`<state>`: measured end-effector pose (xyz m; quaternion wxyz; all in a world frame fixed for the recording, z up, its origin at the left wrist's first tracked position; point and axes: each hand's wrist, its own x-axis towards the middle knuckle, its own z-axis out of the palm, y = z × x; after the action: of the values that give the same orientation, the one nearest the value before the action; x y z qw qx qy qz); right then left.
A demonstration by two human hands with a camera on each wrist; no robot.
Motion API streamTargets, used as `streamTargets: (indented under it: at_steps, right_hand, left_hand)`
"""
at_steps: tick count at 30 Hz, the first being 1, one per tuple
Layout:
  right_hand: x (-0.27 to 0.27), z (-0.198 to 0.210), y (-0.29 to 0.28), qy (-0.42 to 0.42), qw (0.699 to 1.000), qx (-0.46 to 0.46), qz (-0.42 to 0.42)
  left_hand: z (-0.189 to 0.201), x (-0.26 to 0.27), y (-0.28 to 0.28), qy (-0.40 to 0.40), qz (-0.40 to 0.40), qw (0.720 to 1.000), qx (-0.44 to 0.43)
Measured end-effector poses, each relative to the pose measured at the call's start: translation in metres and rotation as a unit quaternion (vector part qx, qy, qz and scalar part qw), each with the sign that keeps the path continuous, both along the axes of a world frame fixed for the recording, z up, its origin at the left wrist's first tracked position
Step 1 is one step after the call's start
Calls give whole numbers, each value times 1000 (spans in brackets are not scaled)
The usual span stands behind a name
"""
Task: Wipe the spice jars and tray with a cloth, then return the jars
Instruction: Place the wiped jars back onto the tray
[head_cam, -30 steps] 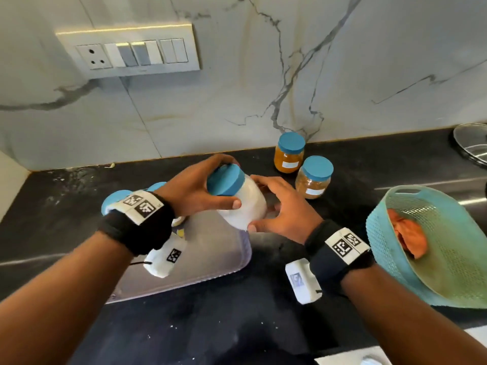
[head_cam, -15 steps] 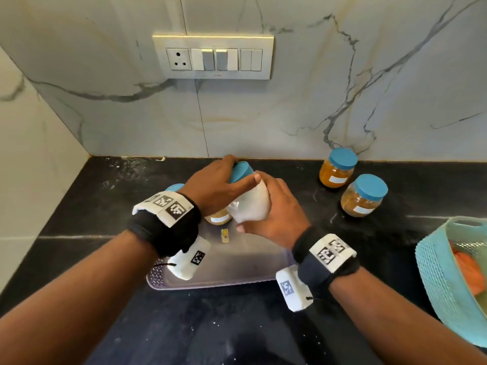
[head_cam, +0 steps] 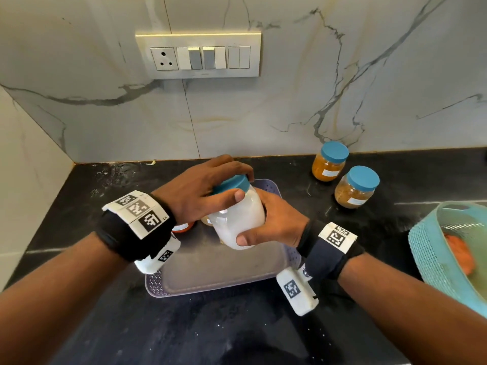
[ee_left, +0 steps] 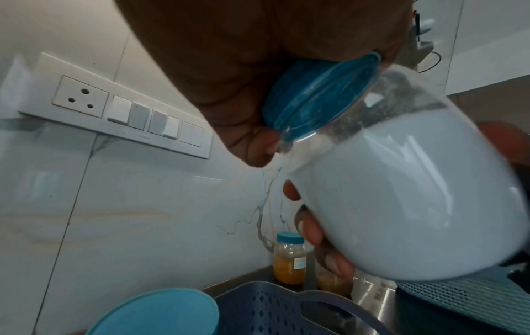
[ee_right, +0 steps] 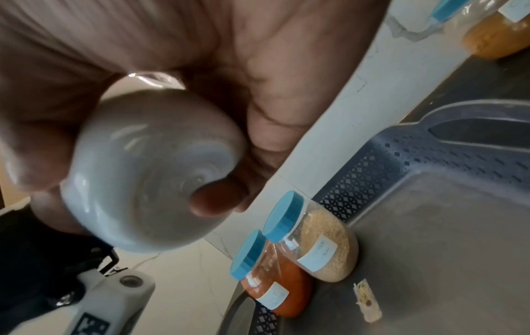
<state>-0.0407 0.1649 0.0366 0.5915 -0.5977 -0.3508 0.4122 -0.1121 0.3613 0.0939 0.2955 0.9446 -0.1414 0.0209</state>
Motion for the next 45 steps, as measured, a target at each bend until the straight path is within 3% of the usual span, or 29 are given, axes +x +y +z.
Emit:
streamTargets:
  at_steps: [6,9,12,14,16,19,21,26,29,32,36,41,45]
  right_hand:
    - [2,-2,-6,115,988,29,98]
    - [-4,-1,-3,16,998,-1,-54]
    - [-10,-4,3,-147,959,-52,-237]
    - [-11,-8,4,-221,934,-66,-272]
    - [-9,-11,-1,-234,941,-57,-240]
    - [0,-10,-19,-140,978,-14,-157]
    - [6,-4,-27,-102,987,-1,-123]
    - [14,1,-28,-144,985,-25,-90]
    - [12,1,-24,-79,996,-29,-34]
    - [14,2,-24,-28,998,-37,-33]
    - [30,4,-24,-146,980,-113,-73]
    - [42,-10,-6,-266,928,-218,-141]
    - [57,-31,12,-253,906,-291,-176]
  left_hand:
    - [8,-3,-8,-50,-85,995,-11]
    - [6,1,-10,-13,-3,1000,-9]
    - [3,5,-18,97,150,982,65]
    - [0,8,-23,106,194,974,59]
    - [3,10,-19,93,186,978,29]
    - [9,9,-4,119,158,980,-19]
    - [9,8,3,136,142,979,-50]
    - [10,14,2,134,80,988,-17]
    - [13,15,-3,120,37,992,17]
    - [15,16,-14,122,-12,989,86]
    - [12,32,-24,113,-33,982,150]
    - [-3,45,-9,148,-3,983,106]
    - [-13,44,6,132,84,987,26]
